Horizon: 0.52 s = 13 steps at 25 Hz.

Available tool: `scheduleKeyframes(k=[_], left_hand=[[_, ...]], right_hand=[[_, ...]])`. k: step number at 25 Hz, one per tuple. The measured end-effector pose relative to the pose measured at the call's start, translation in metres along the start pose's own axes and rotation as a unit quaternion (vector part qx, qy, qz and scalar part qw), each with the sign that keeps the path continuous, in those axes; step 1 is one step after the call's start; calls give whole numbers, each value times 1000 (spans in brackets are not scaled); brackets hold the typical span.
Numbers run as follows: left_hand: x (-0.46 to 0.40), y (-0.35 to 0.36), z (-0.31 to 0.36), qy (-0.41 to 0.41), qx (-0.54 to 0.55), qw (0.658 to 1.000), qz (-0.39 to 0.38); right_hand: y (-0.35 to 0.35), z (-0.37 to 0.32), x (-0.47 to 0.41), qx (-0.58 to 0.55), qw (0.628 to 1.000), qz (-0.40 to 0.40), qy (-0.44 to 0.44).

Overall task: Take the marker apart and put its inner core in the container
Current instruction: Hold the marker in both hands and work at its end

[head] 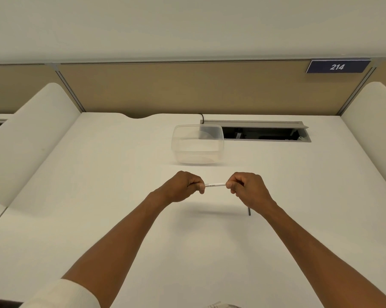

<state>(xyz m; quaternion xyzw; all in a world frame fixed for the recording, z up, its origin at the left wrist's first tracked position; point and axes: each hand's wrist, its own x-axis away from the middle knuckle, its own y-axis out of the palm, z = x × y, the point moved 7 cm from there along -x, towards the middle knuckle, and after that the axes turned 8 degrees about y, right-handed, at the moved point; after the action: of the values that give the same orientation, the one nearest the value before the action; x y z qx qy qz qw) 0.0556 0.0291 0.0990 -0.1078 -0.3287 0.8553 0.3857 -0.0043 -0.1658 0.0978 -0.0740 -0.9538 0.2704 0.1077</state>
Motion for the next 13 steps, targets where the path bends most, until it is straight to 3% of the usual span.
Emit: scheduleKeyframes(k=[6,10,13], left_hand=[[-6,-1,4,1,-5,1000,-13],[-7,-8,7,37,-79,996,15],[-9,-3,12,50,-134,990,19]], right_hand=[[-7,-1,3,-32,999,26,-34],[5,12,4,-156,979,-100,82],[18,21,11,-173,961,-128,173]])
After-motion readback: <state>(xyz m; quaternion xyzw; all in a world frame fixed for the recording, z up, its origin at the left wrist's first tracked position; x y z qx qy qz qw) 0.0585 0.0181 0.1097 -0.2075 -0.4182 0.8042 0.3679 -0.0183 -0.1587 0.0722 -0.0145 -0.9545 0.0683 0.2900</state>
